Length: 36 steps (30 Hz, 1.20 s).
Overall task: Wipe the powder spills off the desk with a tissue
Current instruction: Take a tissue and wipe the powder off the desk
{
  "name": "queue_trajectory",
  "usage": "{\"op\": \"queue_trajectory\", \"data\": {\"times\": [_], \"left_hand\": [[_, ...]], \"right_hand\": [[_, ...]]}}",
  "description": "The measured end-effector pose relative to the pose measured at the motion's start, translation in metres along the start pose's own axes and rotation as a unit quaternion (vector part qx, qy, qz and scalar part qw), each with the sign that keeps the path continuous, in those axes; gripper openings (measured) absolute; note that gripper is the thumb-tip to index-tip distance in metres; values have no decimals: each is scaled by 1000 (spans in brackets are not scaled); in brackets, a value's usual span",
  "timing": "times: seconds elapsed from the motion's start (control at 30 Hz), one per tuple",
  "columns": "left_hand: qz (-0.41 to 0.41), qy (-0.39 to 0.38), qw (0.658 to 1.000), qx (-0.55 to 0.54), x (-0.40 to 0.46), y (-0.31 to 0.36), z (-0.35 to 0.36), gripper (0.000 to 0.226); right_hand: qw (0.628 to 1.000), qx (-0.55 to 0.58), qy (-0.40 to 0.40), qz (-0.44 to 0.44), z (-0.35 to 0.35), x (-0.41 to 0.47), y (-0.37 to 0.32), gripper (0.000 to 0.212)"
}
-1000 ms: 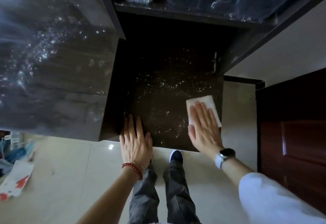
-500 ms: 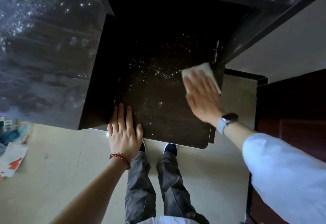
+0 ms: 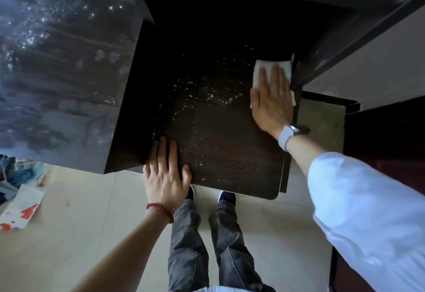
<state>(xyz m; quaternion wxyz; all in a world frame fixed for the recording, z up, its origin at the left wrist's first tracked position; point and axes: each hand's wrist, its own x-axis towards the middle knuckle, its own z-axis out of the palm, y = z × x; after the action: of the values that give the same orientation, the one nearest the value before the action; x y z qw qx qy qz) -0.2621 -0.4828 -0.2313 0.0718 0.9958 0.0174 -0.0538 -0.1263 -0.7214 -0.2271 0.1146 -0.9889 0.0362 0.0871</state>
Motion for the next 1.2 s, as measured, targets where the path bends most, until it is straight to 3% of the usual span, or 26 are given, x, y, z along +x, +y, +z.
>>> {"op": "queue_trajectory", "data": {"times": [0.1,0.27,0.5,0.67,0.77,0.87,1.03,1.2], "left_hand": [[1,-2,1000,-4,-1,-1,1,59],[-5,-9,1000,-16,-1,1,-4,59],[-27,-40,998,-44,3,8,-15,60],[-40,-38,995,-83,15,15,-21,59],[-31,-39,995,-87,28,16,-22,58],[-33,-57,994,-92,33,16,-24,60],[-34,-83,992,-87,33,16,-25,61],[-25,-71,995,-70,33,17,-25,57]], "right_hand": [[997,10,37,70,5,8,-23,56],[995,-16,-42,-87,12,-58,-35,60],[995,10,-34,97,-11,9,-28,64],[996,-8,-35,86,-26,42,-20,65],[987,67,-18,145,-33,63,-25,64],[982,70,-23,172,-34,52,-31,68],[986,61,-41,150,-19,-7,-32,71],[987,52,-64,138,-33,39,-23,70]]}}
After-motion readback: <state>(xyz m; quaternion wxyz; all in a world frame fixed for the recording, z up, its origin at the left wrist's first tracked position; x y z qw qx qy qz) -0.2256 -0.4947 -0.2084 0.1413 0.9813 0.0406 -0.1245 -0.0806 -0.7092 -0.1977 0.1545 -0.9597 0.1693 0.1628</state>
